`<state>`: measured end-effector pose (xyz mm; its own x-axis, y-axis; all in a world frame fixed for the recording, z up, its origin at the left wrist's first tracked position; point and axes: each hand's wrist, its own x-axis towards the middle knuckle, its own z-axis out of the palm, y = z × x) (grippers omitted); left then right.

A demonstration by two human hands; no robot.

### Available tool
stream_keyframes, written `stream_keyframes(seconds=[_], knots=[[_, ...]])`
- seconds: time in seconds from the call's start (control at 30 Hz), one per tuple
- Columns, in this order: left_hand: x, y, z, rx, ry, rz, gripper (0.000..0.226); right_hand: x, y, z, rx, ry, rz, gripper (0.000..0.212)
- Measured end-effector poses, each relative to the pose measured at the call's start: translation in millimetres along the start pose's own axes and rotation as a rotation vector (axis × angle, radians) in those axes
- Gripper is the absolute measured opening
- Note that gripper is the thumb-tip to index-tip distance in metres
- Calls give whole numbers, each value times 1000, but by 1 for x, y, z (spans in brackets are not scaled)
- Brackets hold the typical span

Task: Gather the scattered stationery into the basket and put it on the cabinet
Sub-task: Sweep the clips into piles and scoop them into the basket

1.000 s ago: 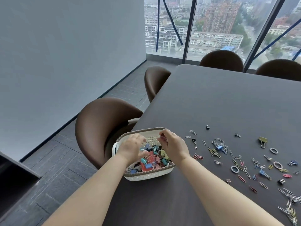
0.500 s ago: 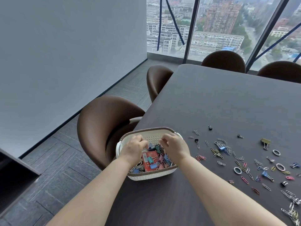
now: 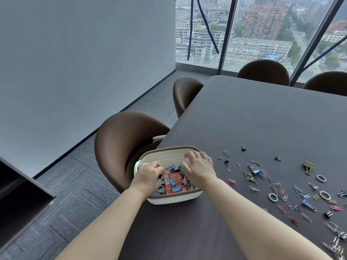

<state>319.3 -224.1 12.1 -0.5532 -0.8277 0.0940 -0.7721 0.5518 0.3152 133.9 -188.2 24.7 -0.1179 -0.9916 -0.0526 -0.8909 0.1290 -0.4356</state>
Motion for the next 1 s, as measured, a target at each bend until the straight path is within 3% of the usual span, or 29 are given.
stream_keyframes(seconds=[0.13,0.3,0.5,0.63,0.8,1.0], knots=[[-2,7,2,67,-19,-33,36,-8,8,-1,17,-13,-5,51],[8,35,13,118,-28,1,43,-31,37,-17,-17,121,-1,49],[24,119,48,62,54,303,42,-91,124,-33,-44,239,244,46],[22,176,96,17,-77,418,45,-147,192,-36,-98,207,441,49],[12,209,158,86,-391,273,68,-211,252,-30,-125,112,642,57],[19,234,202,151,-538,90,78,-263,291,-13,-99,33,780,61]])
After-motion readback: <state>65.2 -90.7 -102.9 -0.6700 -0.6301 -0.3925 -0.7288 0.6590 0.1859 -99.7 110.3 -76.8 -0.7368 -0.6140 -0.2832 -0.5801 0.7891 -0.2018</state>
